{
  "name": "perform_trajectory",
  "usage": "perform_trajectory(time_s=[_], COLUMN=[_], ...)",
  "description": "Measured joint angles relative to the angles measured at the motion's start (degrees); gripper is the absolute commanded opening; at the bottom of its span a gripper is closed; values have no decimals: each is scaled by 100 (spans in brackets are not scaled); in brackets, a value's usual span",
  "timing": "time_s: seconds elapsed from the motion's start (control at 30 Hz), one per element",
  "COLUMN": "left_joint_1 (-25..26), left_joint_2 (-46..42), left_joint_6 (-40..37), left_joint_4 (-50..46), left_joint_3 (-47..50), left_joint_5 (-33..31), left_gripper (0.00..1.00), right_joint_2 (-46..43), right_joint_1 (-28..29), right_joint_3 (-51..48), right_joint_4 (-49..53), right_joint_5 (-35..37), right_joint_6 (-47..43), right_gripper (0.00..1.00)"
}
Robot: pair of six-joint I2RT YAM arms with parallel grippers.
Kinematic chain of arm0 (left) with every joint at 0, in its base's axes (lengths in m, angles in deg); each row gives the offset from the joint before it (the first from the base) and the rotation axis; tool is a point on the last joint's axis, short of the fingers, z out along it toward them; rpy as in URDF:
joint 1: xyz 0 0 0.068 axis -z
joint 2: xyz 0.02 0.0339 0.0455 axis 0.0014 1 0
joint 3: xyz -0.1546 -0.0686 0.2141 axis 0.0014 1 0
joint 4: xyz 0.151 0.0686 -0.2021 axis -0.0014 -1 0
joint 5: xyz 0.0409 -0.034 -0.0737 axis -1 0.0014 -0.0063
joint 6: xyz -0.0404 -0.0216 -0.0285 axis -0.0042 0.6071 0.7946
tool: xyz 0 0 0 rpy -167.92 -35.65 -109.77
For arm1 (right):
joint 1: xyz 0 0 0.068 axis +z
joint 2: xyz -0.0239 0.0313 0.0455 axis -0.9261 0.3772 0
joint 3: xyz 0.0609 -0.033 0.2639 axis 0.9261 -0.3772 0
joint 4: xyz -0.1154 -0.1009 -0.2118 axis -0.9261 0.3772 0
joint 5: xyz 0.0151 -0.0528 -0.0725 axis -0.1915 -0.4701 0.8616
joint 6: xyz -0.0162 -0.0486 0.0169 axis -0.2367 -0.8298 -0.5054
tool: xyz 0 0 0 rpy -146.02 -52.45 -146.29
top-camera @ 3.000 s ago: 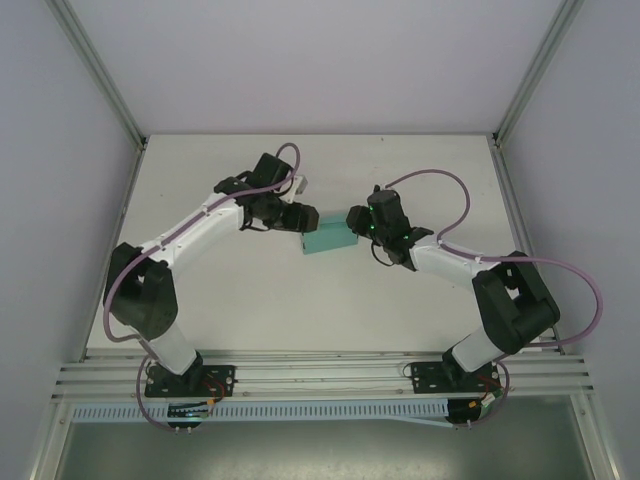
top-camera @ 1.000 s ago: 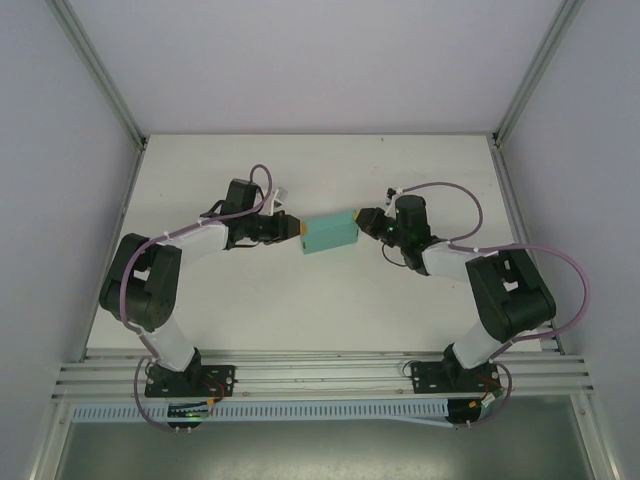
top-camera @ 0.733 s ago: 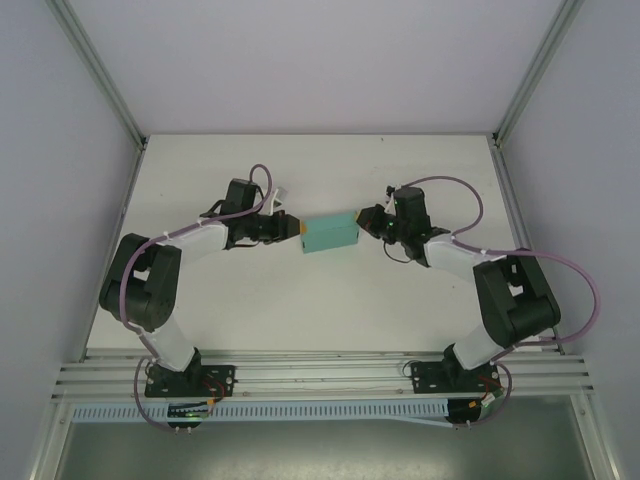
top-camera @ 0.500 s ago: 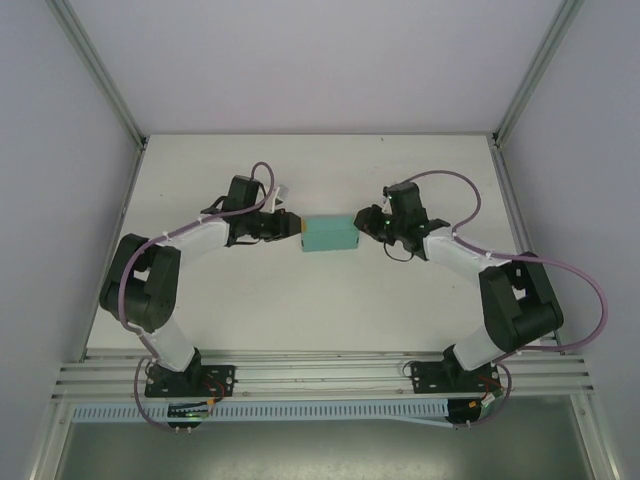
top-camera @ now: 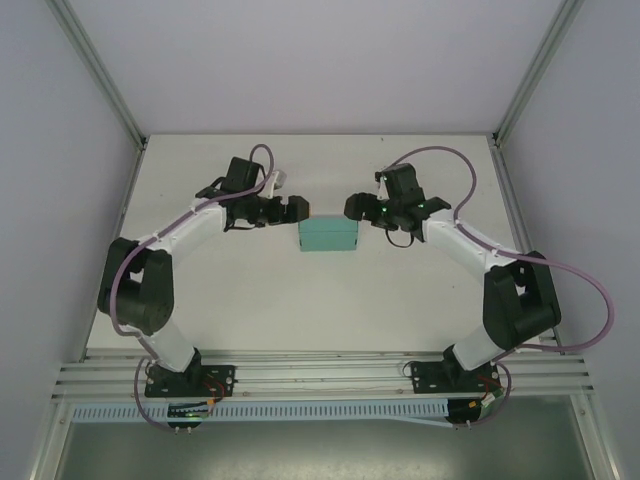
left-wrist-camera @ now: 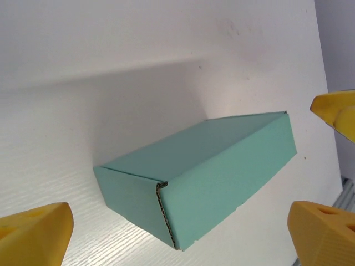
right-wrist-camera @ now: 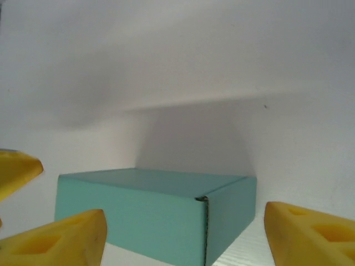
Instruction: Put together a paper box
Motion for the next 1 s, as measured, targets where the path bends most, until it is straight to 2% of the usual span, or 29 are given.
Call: perform_trajectory(time_s=[0.03,0.2,0.33,0.43,0.6,0.83,0.97,1.0], left_joint_1=[0,-81,-407,-658,-820,-820,-820,-820], left_joint_2=[-116,-713,-1119,-1281,-1309,-1307,-1309,-1309], left_joint_6=[-42,-142,-144,-142,-140,-140,-140,-140], left_joint_4=[-76,-361,-393,-435,-546,-553,-562,-564], left_joint_3=[-42,-68,227,570,857,990,1010,1021], left_joint_5=[-192,-1272,-1945,-2282,-2592,-2680,-2682,-2693], left_gripper=[99,98,98,99,99,98,98,99], right_joint_2=[-4,-7,461,1113,2009,2796,3084,3145], right_joint_1=[24,439,817,957,1043,1056,1117,1150], right_joint_3=[39,323,1309,2186,3051,3692,3790,3790], right_joint_4=[2,358,1274,1912,2883,3652,3720,3731], right_joint_5=[-107,-315,-306,-264,-37,398,621,651], right_joint_6=[-455,-3327,-5591,-6752,-7886,-8476,-8537,-8540], right_gripper=[99,99,99,99,96,85,72,66])
